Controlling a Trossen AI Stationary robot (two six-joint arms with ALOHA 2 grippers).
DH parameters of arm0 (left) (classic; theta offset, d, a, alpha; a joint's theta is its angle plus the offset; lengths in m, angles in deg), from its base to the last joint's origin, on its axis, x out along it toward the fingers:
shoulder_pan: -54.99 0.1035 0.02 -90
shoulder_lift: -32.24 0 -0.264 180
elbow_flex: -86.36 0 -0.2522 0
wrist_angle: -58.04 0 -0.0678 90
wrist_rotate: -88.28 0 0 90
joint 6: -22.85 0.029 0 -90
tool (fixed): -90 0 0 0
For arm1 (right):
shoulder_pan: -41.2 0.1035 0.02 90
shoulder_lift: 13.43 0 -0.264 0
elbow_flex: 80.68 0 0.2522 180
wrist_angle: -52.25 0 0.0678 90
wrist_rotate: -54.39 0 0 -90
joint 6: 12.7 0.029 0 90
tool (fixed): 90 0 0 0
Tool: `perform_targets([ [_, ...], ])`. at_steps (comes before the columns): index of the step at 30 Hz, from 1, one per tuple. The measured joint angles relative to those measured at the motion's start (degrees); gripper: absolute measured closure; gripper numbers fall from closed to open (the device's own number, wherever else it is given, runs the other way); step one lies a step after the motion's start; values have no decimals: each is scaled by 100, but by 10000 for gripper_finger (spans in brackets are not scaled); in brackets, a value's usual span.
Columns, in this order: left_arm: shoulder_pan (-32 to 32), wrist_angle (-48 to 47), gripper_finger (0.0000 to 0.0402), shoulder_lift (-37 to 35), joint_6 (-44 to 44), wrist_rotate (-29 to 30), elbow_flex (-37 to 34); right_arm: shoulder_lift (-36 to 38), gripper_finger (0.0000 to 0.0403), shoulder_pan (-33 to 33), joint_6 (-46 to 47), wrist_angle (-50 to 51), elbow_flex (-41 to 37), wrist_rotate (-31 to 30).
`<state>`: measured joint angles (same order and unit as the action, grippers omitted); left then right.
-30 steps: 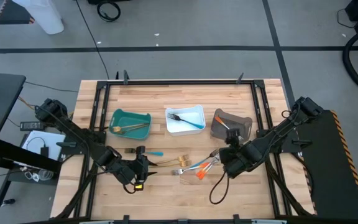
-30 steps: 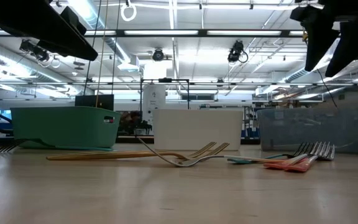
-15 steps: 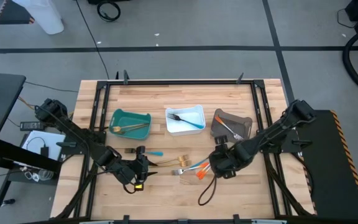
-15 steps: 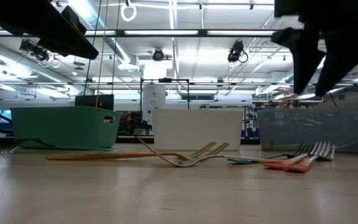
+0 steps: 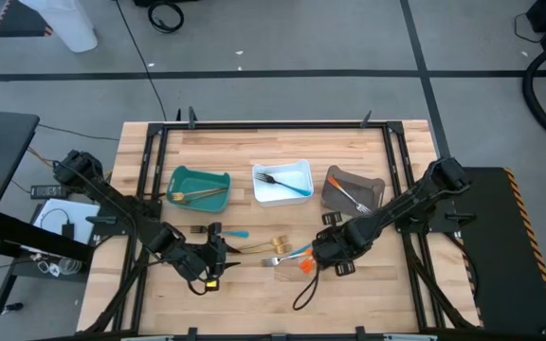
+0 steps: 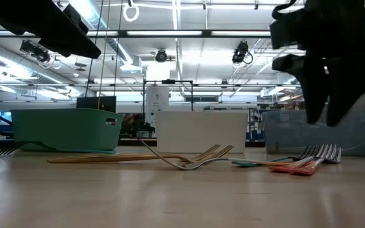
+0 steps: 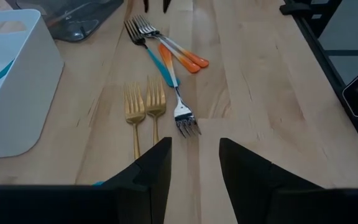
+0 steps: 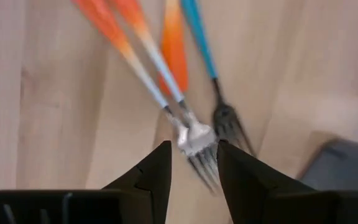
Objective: Sort silverware by color (type)
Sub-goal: Put the orange fork into the black bin
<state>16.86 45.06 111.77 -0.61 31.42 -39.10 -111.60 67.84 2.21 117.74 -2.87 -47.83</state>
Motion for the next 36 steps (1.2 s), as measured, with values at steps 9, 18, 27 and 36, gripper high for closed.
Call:
perform_targets([
  [9, 0, 93, 257, 0, 0, 1, 0, -293, 273, -141, 500, 417, -7, 41],
  [18, 0, 113, 257, 0, 2, 1, 0, 212, 273, -209, 1357, 236, -739, 454],
  [27, 2, 114, 257, 0, 7, 1, 0, 1069, 273, -231, 2243, -486, -1537, 494],
  [36, 9, 156, 257, 0, 60, 0, 0, 1456, 273, -534, 2886, -1410, -2240, 451],
])
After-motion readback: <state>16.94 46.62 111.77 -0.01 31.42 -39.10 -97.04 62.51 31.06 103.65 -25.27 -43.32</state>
